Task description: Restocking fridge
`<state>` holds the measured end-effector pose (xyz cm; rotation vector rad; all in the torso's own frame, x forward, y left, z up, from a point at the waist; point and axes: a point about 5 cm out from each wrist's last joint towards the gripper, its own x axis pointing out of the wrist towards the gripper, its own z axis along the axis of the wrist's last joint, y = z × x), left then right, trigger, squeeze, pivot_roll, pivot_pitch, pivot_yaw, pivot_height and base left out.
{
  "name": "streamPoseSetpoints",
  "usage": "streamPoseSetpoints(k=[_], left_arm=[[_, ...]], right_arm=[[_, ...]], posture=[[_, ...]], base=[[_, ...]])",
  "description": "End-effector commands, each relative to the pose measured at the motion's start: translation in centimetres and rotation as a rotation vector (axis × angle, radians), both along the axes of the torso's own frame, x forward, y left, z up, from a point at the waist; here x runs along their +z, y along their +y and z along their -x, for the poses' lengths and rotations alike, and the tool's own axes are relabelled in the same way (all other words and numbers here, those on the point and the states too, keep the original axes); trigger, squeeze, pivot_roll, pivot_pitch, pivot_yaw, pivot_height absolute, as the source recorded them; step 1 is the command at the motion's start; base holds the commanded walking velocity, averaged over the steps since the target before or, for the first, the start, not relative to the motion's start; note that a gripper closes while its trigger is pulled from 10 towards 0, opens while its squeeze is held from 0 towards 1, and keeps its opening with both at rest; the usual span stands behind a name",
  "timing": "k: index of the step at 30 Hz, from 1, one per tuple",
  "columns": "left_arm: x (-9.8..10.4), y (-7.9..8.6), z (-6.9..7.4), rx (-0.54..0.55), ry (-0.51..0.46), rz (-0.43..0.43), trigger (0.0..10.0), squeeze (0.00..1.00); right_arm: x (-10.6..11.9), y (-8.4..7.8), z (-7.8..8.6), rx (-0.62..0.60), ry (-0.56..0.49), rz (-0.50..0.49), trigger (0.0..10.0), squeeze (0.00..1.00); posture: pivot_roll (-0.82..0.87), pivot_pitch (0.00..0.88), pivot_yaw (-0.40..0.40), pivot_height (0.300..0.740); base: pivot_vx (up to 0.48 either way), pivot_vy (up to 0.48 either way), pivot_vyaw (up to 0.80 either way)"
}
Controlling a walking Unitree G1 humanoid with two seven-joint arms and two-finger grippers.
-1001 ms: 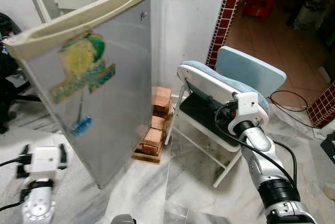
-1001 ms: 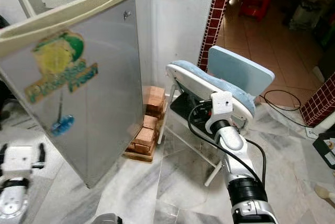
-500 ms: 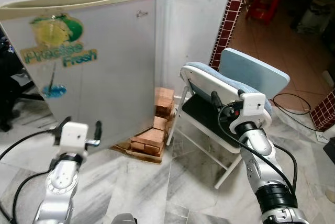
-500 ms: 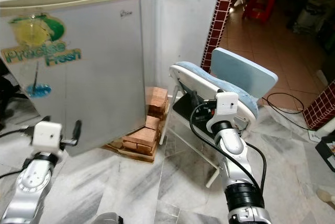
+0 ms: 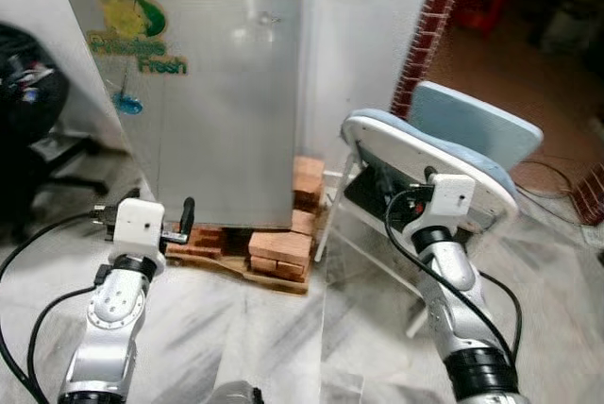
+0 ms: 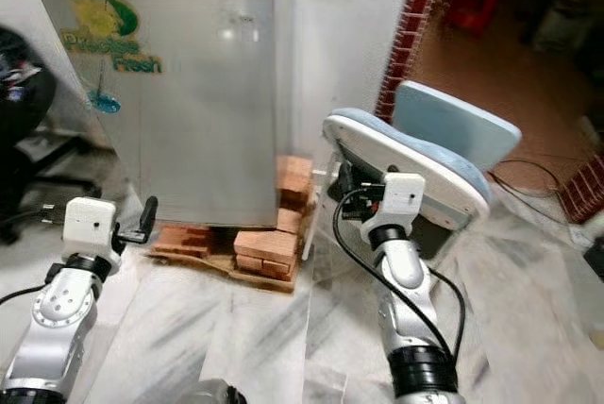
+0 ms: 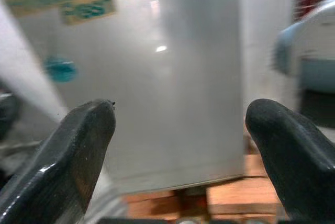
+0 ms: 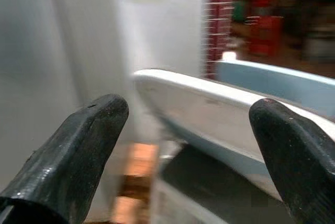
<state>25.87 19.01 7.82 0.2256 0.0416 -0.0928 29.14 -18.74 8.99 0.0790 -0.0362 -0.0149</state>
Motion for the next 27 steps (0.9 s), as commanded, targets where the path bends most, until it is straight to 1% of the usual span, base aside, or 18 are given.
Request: streamPoseSetpoints(k=[1,10,17,20,27], left_arm=[[0.2,0.7,0.1,0.013,0.007,-0.020,10.0,0.00],[-0.1,0.4,0.5,0.011,0.017,-0.009,10.0,0.00],[-0.1,0.3,0.5,0.008,0.018,-0.009,10.0,0.00],[-0.2,0.3,0.5,0.007,0.020,-0.009,10.0,0.00],[-0.5,0.5,0.4,0.011,0.029,-0.007,10.0,0.00]], right_arm=[[0.4,0.8,-0.2,0.013,-0.013,-0.014,10.0,0.00],[0.1,0.6,0.2,0.004,0.007,-0.019,10.0,0.00],[-0.5,0.8,1.1,0.010,0.027,-0.022,10.0,0.00],[-0.6,0.8,1.4,0.011,0.033,-0.005,10.0,0.00],[-0.7,0.3,1.9,-0.006,0.038,0.006,10.0,0.00]], posture=[[0.06,0.000,-0.003,0.740],[0.06,0.000,-0.007,0.740],[0.06,0.000,-0.005,0.740],[0.06,0.000,-0.003,0.740],[0.05,0.000,0.000,0.740]], base=[[0.000,0.469,0.00],[0.000,0.469,0.00],[0.000,0.478,0.00],[0.000,0.476,0.00],[0.000,0.480,0.00]])
